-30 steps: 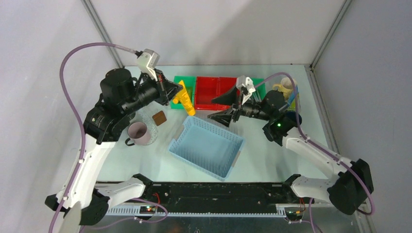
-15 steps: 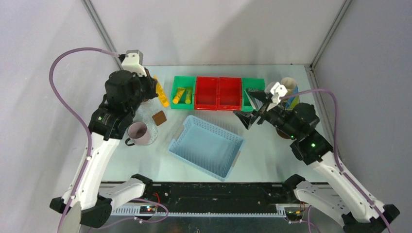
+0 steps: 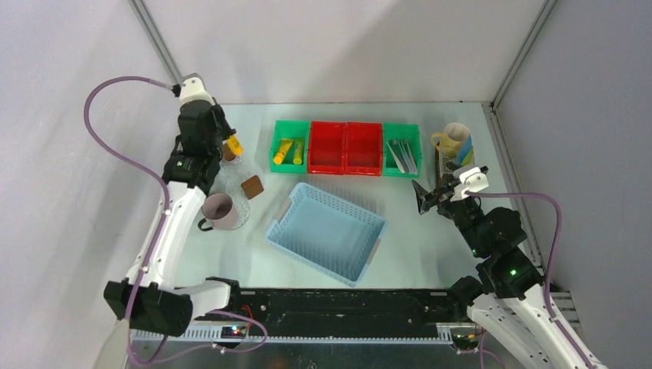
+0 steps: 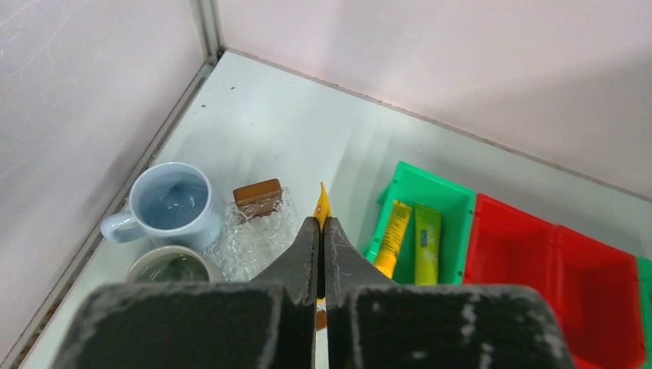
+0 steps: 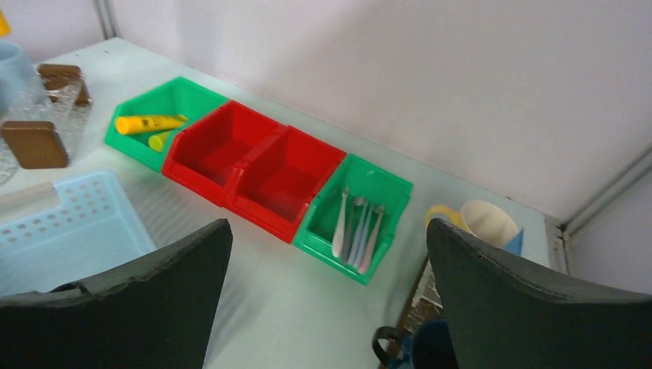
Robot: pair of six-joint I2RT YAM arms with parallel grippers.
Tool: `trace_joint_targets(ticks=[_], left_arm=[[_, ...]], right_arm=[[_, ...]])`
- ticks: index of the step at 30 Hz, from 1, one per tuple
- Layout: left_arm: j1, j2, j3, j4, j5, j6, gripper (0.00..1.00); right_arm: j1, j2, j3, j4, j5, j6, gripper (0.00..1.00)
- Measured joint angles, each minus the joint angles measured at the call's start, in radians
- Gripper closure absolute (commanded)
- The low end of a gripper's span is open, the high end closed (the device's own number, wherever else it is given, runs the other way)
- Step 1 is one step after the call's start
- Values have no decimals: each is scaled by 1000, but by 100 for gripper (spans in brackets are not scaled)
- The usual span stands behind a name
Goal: Prepare toiletry sets of a toothbrush and toothpaste on the tray
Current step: Pick up the toothpaste from the storage box, then place the toothpaste in the toothpaste holder.
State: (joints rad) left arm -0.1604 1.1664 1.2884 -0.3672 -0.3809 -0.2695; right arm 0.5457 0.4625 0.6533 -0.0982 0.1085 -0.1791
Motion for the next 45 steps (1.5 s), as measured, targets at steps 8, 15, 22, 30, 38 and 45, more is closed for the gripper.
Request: trace_joint_targets(ticks=[8,15,22,30,38,45], left_arm=[[67,116,-48,127,-69,-31,100],[82,213,-51,219,-140,-46,100],[93,296,-64,289,-189,-48,100],[98,359,-105,344,-215,-65,100],[103,411,-111,409,-237,-71,100],[106,428,-116,447,-264,-70,100]], right_arm=[[-21,-66,-56,6,19,-58,0],[-35,-89,-124,35,19,-82,1],[-78,-133,-174,81,11,-85,1],[-104,-189,-218,131,2,-99,1],[-106,-209,-248,150,1,-112,1],[-108,-211,-256,162,0,-118,1]])
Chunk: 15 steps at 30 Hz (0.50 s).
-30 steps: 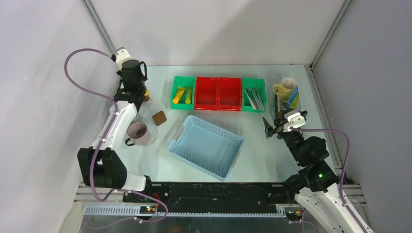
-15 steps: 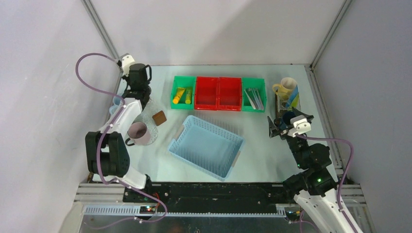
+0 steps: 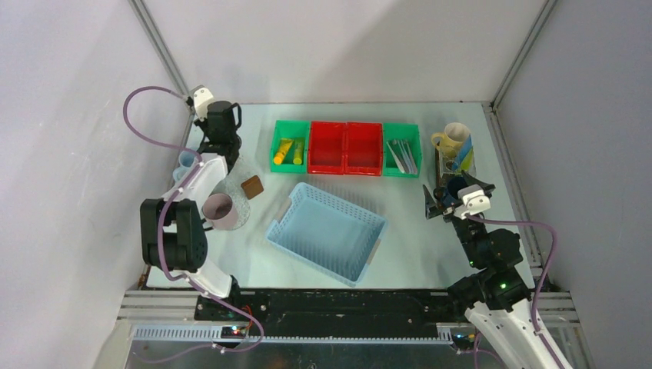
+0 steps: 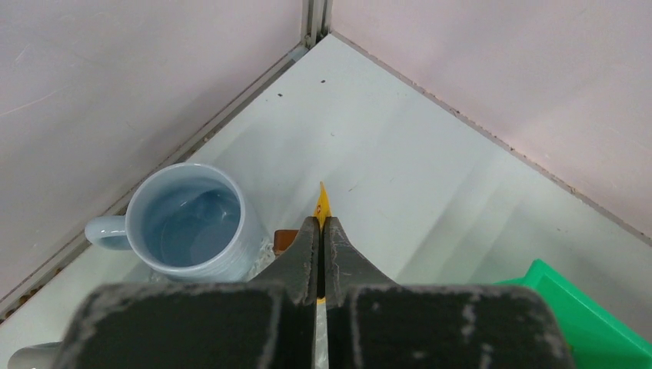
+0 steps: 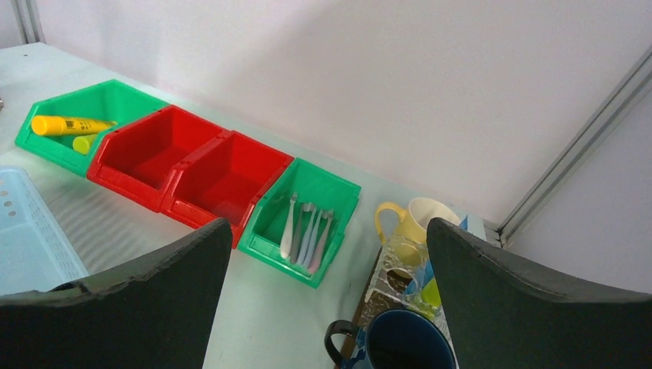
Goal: Prepare toiletry sets of a toothbrush and toothpaste on the tray
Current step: Place the toothpaste in the toothpaste holder.
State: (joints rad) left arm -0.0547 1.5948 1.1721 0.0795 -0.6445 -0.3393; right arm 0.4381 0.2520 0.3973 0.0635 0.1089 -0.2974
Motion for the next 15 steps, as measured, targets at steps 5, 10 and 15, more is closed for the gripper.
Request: trace_joint_targets(ticks=[5,10,15], left_arm=[[2,16,0,24,-8,0,100],[2,27,-8,51,-14,-1,100],[2,30,-14,70,-19,-1,100]], right_arm=[[-1,0,-7,4,0,-2,1],[-2,-1,-10,8,-3,-3,1],[-2,-2,-10,17,-5,-3,1]])
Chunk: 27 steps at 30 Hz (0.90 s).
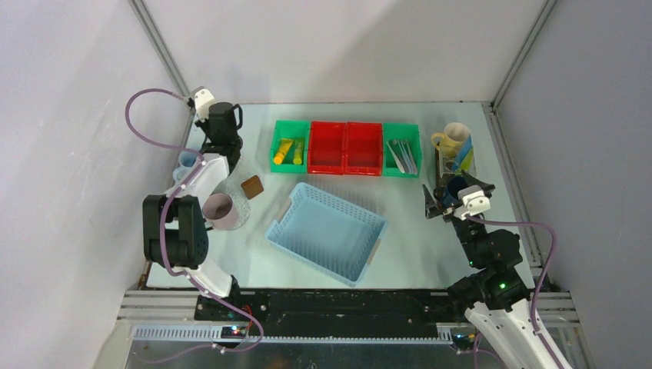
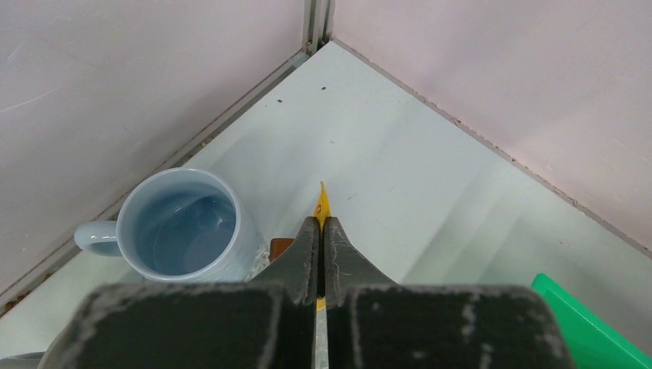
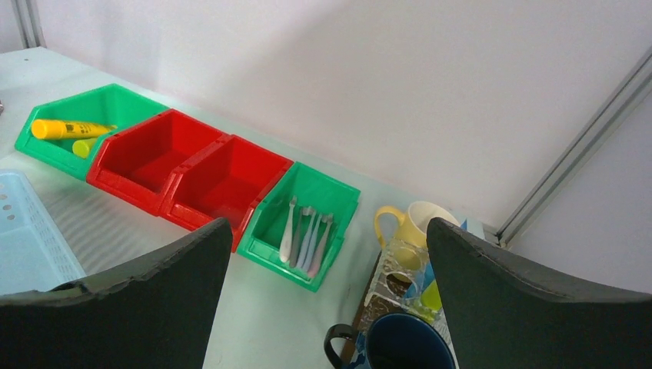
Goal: Prepare toiletry sets of a toothbrush and toothpaste on the tray
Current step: Place the toothpaste in the toothpaste holder.
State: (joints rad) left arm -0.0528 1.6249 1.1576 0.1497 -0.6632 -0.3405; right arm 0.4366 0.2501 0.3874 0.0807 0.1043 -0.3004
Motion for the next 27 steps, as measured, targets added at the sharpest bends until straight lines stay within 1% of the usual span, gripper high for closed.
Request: trace_joint_targets(ticks=[27], left_arm=[[1,-22,-19,-19,-6,-19,100]], right_arm=[[0,-1,-16,11,-3,-4,1]])
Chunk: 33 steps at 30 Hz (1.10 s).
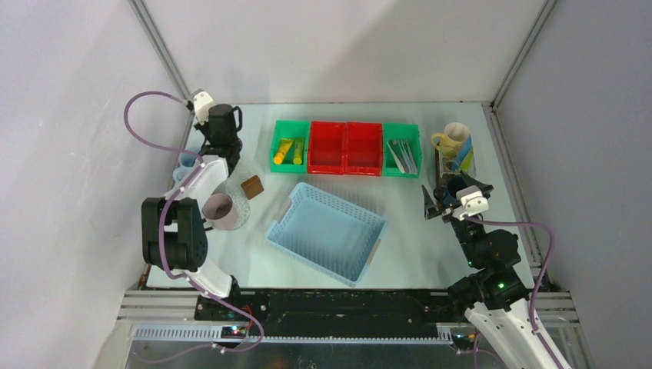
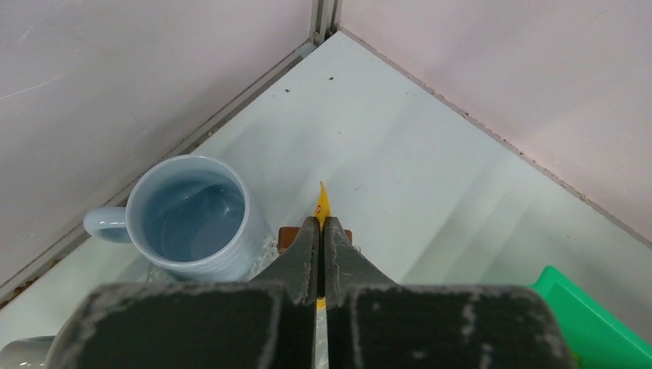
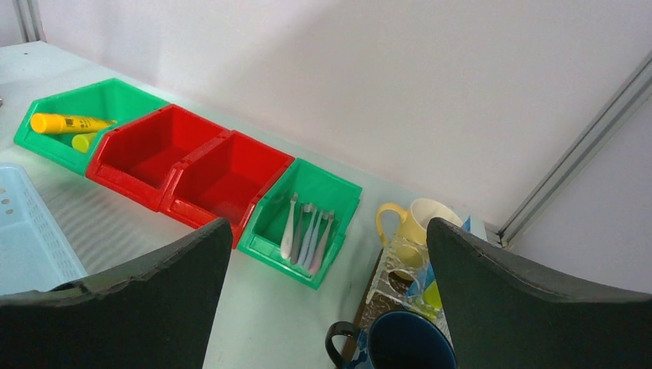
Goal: Prepare toiletry sets of a toothbrush and toothpaste on the tray
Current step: Place the toothpaste in the toothpaste holder.
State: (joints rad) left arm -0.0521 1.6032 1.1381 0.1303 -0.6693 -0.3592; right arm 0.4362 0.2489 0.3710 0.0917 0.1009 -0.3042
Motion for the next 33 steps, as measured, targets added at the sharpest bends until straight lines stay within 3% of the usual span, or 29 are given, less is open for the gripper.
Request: trace_joint_targets(ticks=[22,33], left_arm=[[0,63,-40,43,2,-8,98],[0,70,-59,73,0,-8,80]], right_arm=[[0,-3,-10,2,-10,0,1],[0,-3,-15,4,-18,0,1]])
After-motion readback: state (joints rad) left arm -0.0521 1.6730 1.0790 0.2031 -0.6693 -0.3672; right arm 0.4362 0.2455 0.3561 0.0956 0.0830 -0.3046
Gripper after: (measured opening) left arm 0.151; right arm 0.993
